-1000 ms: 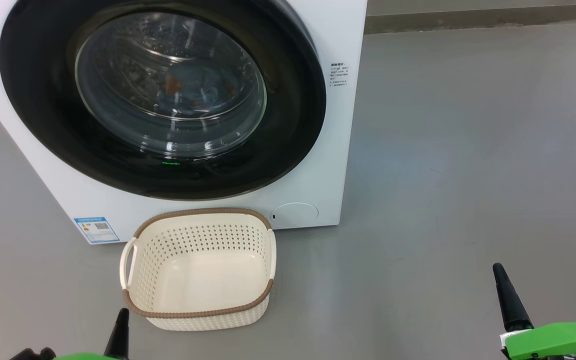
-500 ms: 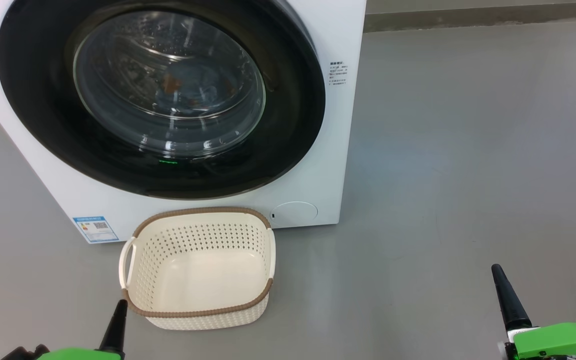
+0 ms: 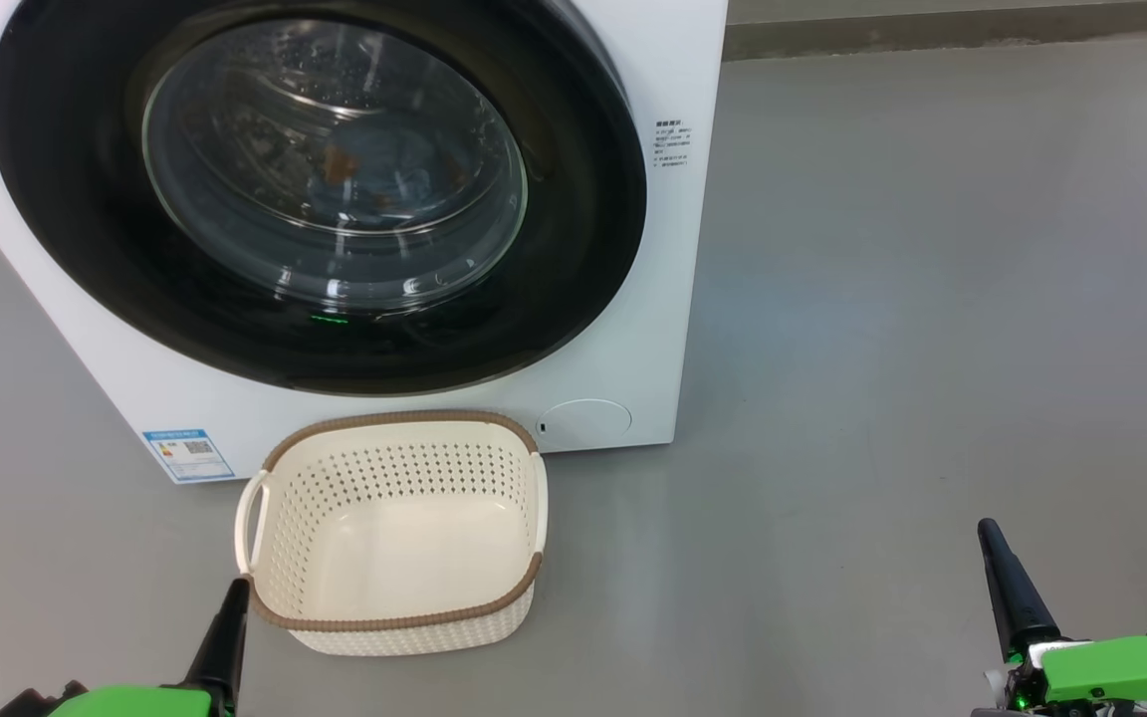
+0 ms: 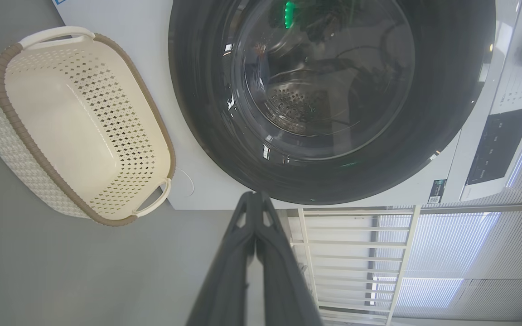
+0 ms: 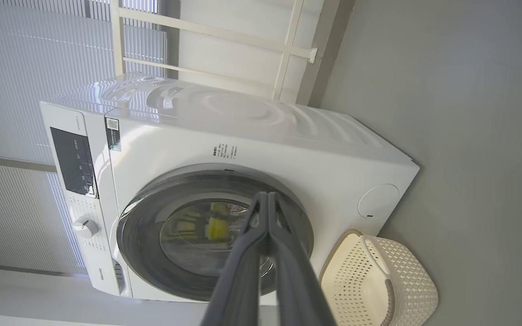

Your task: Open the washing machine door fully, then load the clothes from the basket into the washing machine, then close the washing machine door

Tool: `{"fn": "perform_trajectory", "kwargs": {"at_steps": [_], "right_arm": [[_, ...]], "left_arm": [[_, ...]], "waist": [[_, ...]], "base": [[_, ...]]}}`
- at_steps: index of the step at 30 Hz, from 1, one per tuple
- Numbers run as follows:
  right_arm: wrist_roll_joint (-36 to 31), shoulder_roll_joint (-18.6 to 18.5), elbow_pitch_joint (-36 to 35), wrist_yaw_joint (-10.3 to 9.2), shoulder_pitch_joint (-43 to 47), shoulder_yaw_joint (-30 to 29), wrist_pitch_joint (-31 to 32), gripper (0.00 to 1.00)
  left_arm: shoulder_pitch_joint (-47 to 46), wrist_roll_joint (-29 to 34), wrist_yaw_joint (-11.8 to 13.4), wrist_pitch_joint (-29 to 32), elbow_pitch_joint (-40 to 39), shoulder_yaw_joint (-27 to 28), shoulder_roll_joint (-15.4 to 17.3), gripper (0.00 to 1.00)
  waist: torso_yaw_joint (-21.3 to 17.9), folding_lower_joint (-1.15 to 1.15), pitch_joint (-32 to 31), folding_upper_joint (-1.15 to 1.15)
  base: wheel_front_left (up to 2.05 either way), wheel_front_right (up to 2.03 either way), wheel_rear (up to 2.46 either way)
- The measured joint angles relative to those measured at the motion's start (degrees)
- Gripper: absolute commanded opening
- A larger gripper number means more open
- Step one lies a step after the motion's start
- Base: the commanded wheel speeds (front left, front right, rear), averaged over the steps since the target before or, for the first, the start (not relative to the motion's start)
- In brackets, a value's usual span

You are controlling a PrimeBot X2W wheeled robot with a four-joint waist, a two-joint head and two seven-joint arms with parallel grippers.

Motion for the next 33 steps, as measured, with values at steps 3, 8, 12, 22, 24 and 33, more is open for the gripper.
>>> {"fn": "perform_trajectory", "kwargs": {"at_steps": [3,8,12,22,24,33], "right_arm": [[1.8,0.0,0.2,-0.08,0.0,-0.1,0.4,0.00],[5.2,0.1,0.5,-0.09,-0.1,-0.3,1.2,0.00],[7.3,0.2,0.8,-0.09,-0.7,-0.4,1.7,0.00],[9.9,0.3,1.0,-0.09,-1.2,-0.5,2.2,0.00],[9.9,0.3,1.0,-0.09,-1.2,-0.6,2.2,0.00],[9.9,0.3,1.0,-0.09,-1.2,-0.6,2.2,0.00]], "left_arm": [[-0.1,-1.7,-0.5,0.6,0.0,0.2,0.0,0.00],[-0.4,-4.8,-1.0,1.5,0.1,0.8,0.0,0.00],[-0.9,-6.4,-1.4,2.0,0.2,1.0,0.1,0.00],[-1.2,-8.5,-1.5,2.4,0.2,1.4,0.3,0.00],[-1.2,-8.5,-1.5,2.4,0.2,1.4,0.3,0.00],[-1.2,-8.5,-1.5,2.4,0.2,1.4,0.4,0.00]], "waist": [[0.0,0.00,0.0,0.00],[-0.1,0.00,0.1,0.00],[-0.1,0.00,0.2,0.00],[-0.1,0.00,0.2,0.00],[-0.1,0.00,0.2,0.00],[-0.1,0.00,0.2,0.00]], "base": [[0.00,0.00,0.00],[0.00,0.00,0.00],[0.00,0.00,0.00],[0.00,0.00,0.00],[0.00,0.00,0.00],[0.00,0.00,0.00]]}}
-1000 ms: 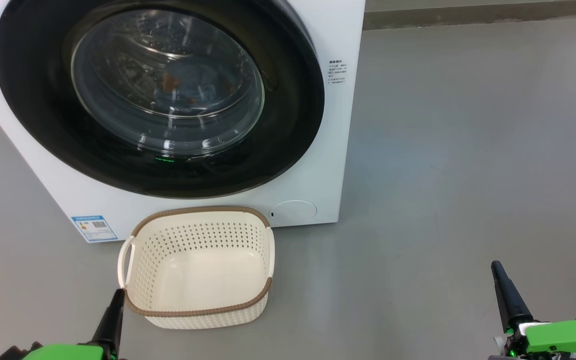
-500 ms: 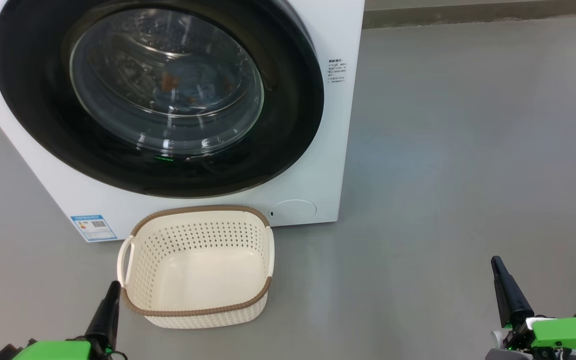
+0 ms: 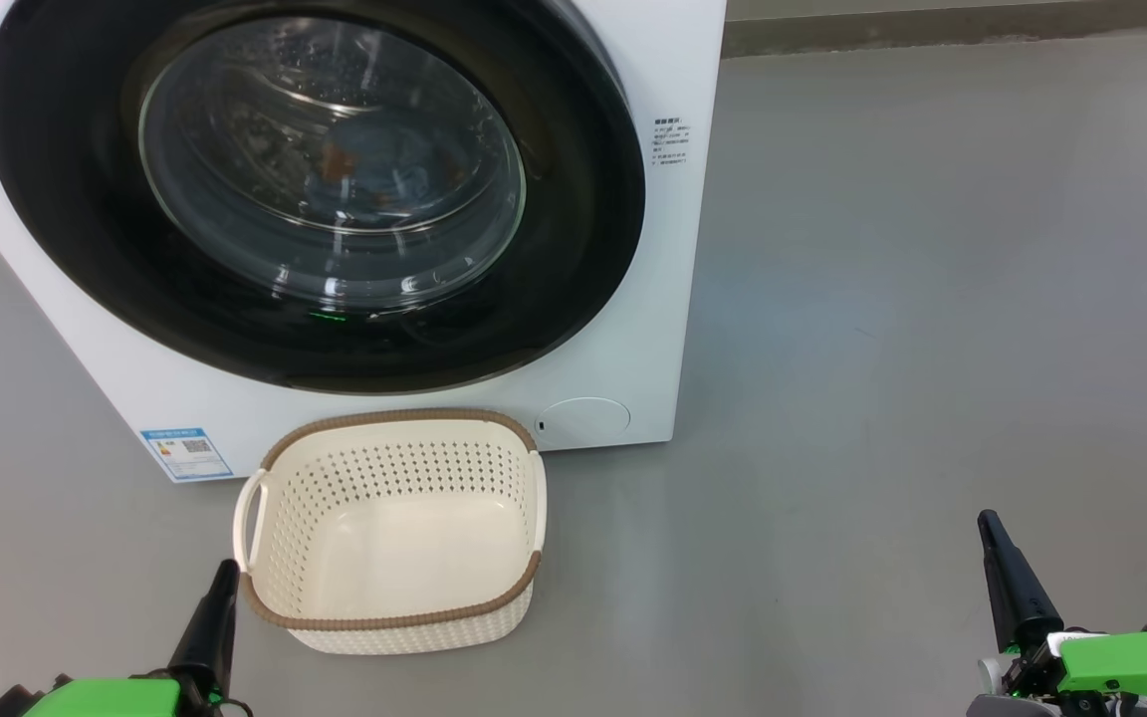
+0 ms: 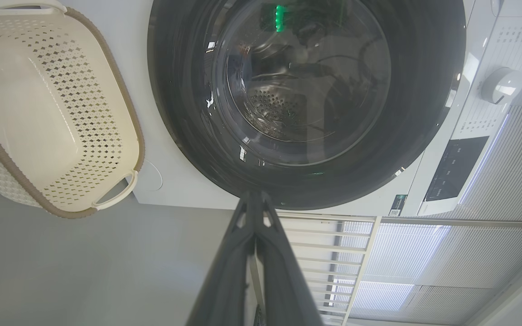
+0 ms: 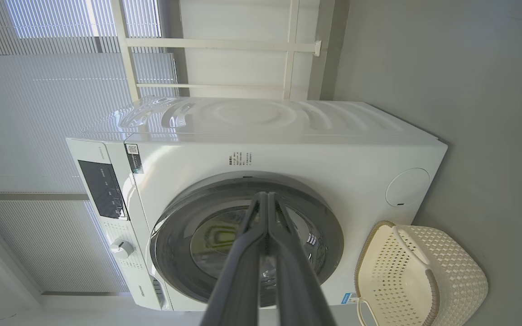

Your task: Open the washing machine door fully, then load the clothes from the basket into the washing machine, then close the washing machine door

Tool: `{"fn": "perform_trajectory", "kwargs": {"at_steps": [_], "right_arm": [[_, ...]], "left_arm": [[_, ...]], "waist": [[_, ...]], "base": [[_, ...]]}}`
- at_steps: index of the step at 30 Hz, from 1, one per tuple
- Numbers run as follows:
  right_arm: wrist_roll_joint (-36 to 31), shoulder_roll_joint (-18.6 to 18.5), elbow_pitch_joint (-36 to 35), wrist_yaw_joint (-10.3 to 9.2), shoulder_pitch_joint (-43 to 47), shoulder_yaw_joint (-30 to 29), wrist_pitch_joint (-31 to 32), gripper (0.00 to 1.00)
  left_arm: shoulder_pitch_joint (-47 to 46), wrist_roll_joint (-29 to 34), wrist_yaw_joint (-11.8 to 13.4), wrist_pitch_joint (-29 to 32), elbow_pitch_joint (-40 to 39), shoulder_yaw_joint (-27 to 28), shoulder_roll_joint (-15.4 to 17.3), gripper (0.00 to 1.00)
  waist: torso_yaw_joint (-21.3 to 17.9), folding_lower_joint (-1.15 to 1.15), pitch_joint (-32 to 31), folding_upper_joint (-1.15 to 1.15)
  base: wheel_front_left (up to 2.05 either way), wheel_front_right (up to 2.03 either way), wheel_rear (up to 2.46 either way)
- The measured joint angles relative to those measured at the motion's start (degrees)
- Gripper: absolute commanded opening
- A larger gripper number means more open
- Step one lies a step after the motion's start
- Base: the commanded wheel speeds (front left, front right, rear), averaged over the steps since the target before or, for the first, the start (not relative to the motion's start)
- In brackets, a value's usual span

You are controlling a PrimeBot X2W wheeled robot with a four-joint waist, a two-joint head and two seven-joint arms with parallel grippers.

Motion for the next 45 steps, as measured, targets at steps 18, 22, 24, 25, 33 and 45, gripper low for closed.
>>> {"fn": "perform_trajectory", "kwargs": {"at_steps": [18,22,24,25,33,45], "right_arm": [[0.0,0.0,0.0,0.00,0.0,0.0,0.0,0.00],[0.0,0.0,0.0,0.00,0.0,0.0,0.0,0.00],[0.0,0.0,0.0,0.00,0.0,0.0,0.0,0.00],[0.0,0.0,0.0,0.00,0.0,0.0,0.0,0.00],[0.0,0.0,0.0,0.00,0.0,0.0,0.0,0.00],[0.0,0.0,0.0,0.00,0.0,0.0,0.0,0.00]], "left_arm": [[0.0,0.0,0.0,0.0,0.0,0.0,0.0,0.00],[0.0,0.0,0.0,0.0,0.0,0.0,0.0,0.00],[0.0,0.0,0.0,0.0,0.0,0.0,0.0,0.00],[0.0,0.0,0.0,0.0,0.0,0.0,0.0,0.00],[0.0,0.0,0.0,0.0,0.0,0.0,0.0,0.00],[0.0,0.0,0.0,0.0,0.0,0.0,0.0,0.00]], "waist": [[0.0,0.00,0.0,0.00],[0.0,0.00,0.0,0.00],[0.0,0.00,0.0,0.00],[0.0,0.00,0.0,0.00],[0.0,0.00,0.0,0.00],[0.0,0.00,0.0,0.00]], "base": [[0.00,0.00,0.00],[0.00,0.00,0.00],[0.00,0.00,0.00],[0.00,0.00,0.00],[0.00,0.00,0.00],[0.00,0.00,0.00]]}}
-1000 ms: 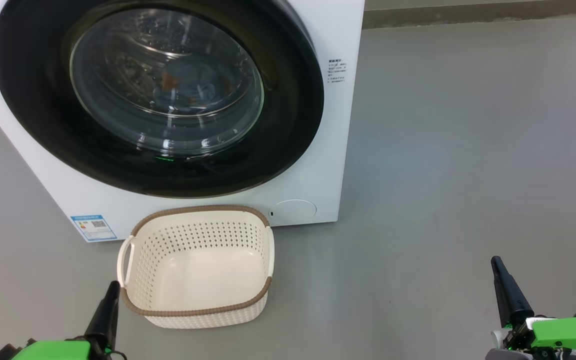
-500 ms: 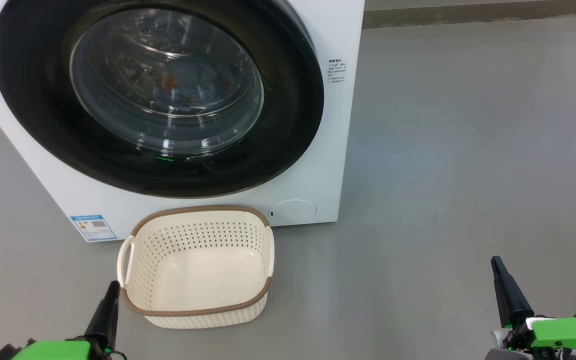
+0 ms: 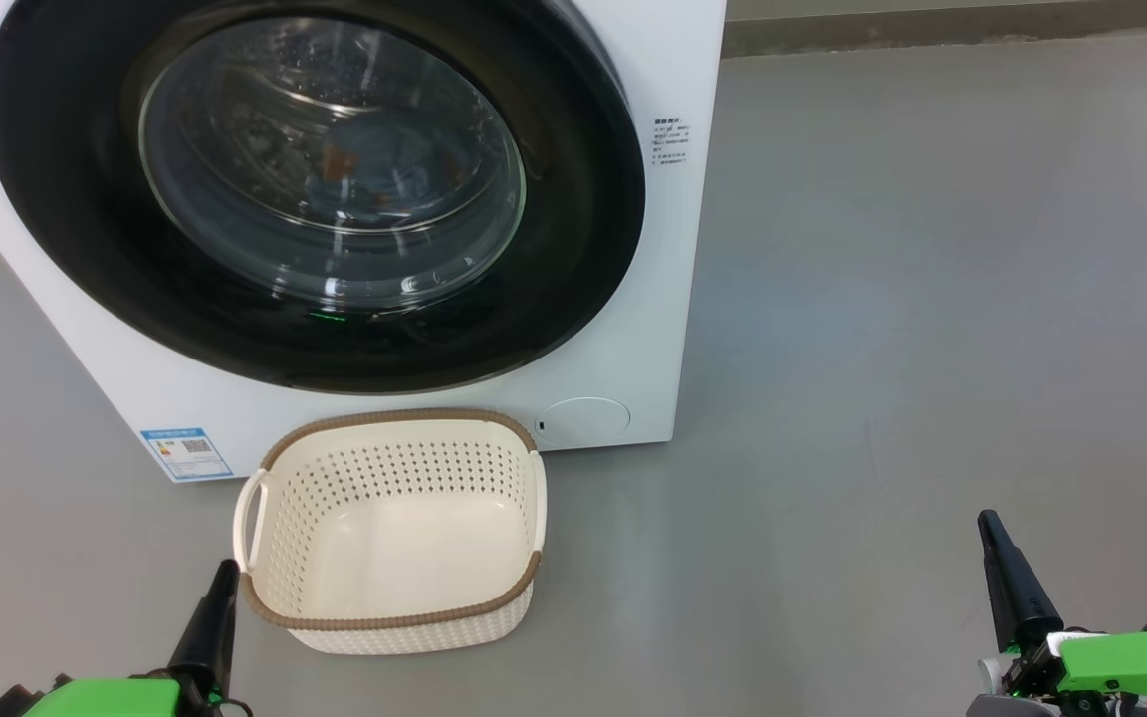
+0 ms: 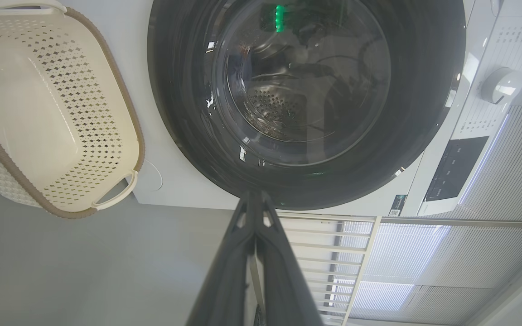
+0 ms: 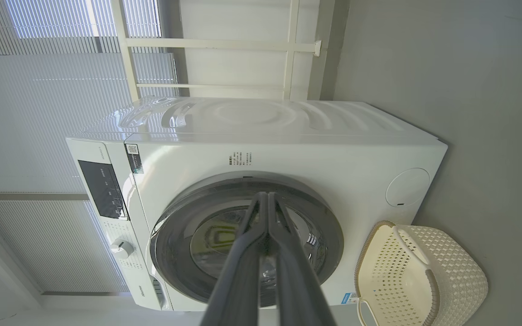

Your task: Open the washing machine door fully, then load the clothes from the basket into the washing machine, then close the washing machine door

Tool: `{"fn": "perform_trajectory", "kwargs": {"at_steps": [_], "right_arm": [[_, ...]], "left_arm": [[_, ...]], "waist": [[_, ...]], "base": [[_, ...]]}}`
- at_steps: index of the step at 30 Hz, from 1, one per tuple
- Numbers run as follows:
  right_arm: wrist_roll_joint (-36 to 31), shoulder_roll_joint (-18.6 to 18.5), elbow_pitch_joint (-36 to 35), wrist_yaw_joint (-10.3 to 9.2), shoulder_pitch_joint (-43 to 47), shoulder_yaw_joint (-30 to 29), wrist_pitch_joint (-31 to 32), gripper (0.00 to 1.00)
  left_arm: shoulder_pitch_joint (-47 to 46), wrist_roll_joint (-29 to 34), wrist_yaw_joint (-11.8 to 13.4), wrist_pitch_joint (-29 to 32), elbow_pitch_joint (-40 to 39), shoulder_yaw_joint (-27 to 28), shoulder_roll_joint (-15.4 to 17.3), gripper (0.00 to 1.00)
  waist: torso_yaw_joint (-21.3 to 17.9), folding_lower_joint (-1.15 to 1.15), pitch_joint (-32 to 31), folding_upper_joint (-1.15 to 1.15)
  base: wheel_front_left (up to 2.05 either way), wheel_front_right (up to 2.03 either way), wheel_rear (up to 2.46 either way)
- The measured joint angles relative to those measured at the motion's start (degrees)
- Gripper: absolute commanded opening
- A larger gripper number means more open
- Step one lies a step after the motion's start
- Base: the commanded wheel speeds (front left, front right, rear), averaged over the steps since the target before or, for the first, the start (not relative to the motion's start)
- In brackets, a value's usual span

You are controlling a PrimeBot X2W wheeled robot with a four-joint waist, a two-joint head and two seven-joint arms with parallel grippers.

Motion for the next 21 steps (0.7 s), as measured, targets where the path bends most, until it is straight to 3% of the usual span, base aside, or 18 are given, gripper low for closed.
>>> {"fn": "perform_trajectory", "kwargs": {"at_steps": [21], "right_arm": [[0.0,0.0,0.0,0.00,0.0,0.0,0.0,0.00]], "left_arm": [[0.0,0.0,0.0,0.0,0.0,0.0,0.0,0.00]], "waist": [[0.0,0.00,0.0,0.00]], "base": [[0.00,0.00,0.00]]}}
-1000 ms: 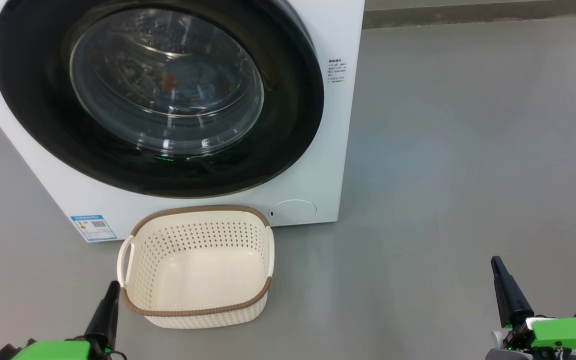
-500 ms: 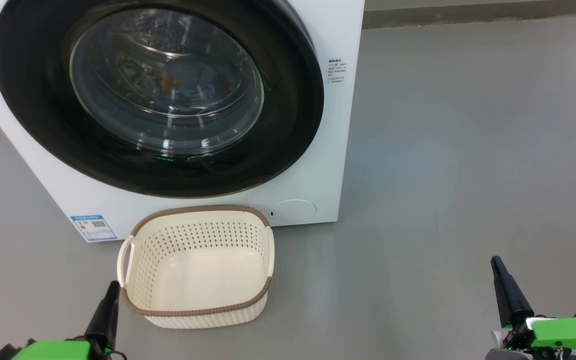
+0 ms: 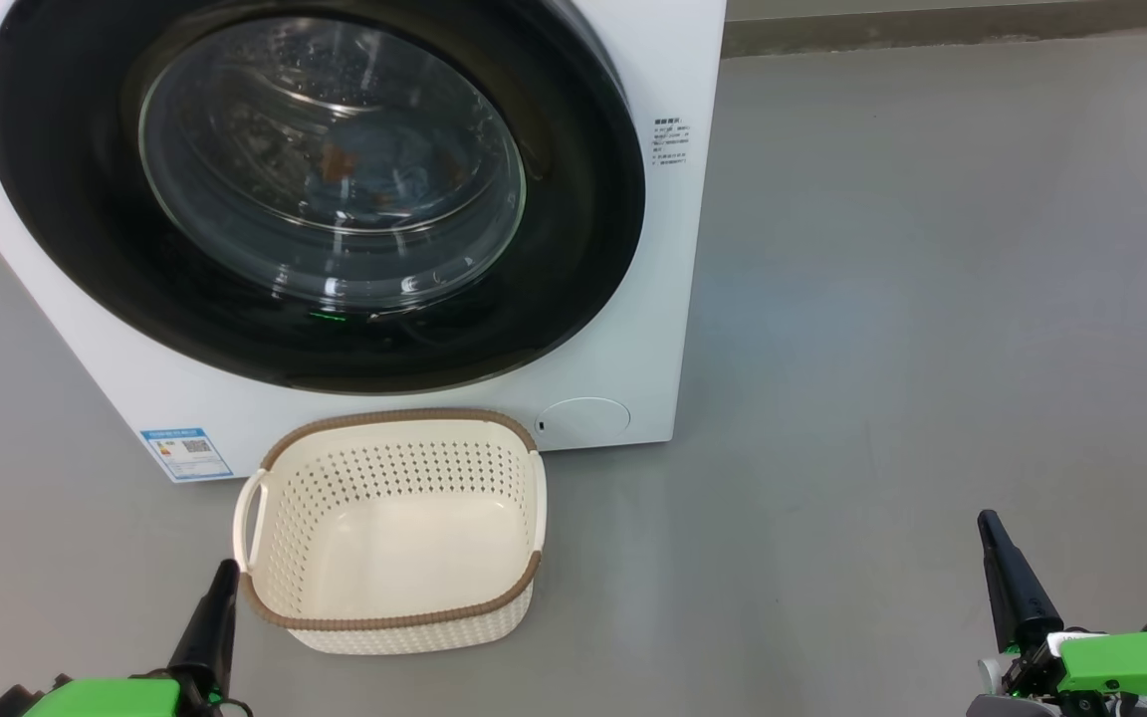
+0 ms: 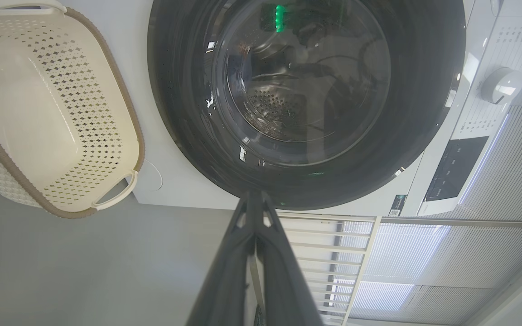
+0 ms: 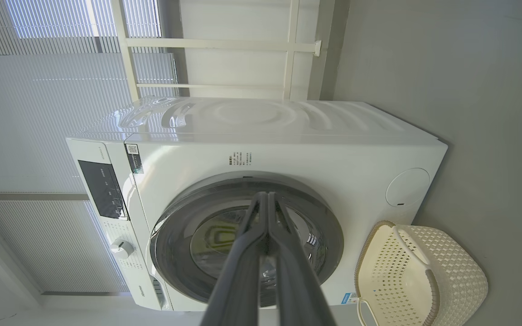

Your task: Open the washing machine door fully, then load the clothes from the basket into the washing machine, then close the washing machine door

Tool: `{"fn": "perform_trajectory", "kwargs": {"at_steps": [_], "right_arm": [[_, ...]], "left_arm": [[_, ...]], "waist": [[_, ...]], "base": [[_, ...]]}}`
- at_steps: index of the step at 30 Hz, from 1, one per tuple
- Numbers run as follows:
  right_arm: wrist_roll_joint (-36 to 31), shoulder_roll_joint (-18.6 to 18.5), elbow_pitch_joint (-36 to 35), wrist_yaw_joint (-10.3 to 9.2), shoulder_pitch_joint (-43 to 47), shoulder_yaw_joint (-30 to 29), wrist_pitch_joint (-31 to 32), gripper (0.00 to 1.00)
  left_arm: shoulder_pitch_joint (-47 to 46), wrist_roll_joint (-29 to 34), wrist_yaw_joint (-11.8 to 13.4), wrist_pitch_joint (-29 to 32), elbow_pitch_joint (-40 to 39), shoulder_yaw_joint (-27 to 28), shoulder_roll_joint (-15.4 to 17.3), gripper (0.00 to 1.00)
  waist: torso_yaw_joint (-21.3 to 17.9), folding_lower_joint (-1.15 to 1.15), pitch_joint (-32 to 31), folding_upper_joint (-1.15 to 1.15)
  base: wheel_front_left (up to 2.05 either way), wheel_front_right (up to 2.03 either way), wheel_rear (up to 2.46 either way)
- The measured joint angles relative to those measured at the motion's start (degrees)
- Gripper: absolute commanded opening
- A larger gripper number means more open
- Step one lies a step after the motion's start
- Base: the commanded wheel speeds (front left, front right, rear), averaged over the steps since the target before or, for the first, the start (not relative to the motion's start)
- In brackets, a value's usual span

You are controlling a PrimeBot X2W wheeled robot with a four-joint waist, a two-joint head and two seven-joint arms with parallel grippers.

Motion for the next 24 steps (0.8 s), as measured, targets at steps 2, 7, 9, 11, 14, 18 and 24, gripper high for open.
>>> {"fn": "perform_trajectory", "kwargs": {"at_steps": [2,7,9,11,14,18,24], "right_arm": [[0.0,0.0,0.0,0.00,0.0,0.0,0.0,0.00],[0.0,0.0,0.0,0.00,0.0,0.0,0.0,0.00],[0.0,0.0,0.0,0.00,0.0,0.0,0.0,0.00],[0.0,0.0,0.0,0.00,0.0,0.0,0.0,0.00],[0.0,0.0,0.0,0.00,0.0,0.0,0.0,0.00],[0.0,0.0,0.0,0.00,0.0,0.0,0.0,0.00],[0.0,0.0,0.0,0.00,0.0,0.0,0.0,0.00]], "left_arm": [[0.0,0.0,0.0,0.0,0.0,0.0,0.0,0.00],[0.0,0.0,0.0,0.0,0.0,0.0,0.0,0.00],[0.0,0.0,0.0,0.0,0.0,0.0,0.0,0.00],[0.0,0.0,0.0,0.0,0.0,0.0,0.0,0.00],[0.0,0.0,0.0,0.0,0.0,0.0,0.0,0.00],[0.0,0.0,0.0,0.0,0.0,0.0,0.0,0.00],[0.0,0.0,0.0,0.0,0.0,0.0,0.0,0.00]], "waist": [[0.0,0.00,0.0,0.00],[0.0,0.00,0.0,0.00],[0.0,0.00,0.0,0.00],[0.0,0.00,0.0,0.00],[0.0,0.00,0.0,0.00],[0.0,0.00,0.0,0.00],[0.0,0.00,0.0,0.00]], "base": [[0.00,0.00,0.00],[0.00,0.00,0.00],[0.00,0.00,0.00],[0.00,0.00,0.00],[0.00,0.00,0.00],[0.00,0.00,0.00],[0.00,0.00,0.00]]}}
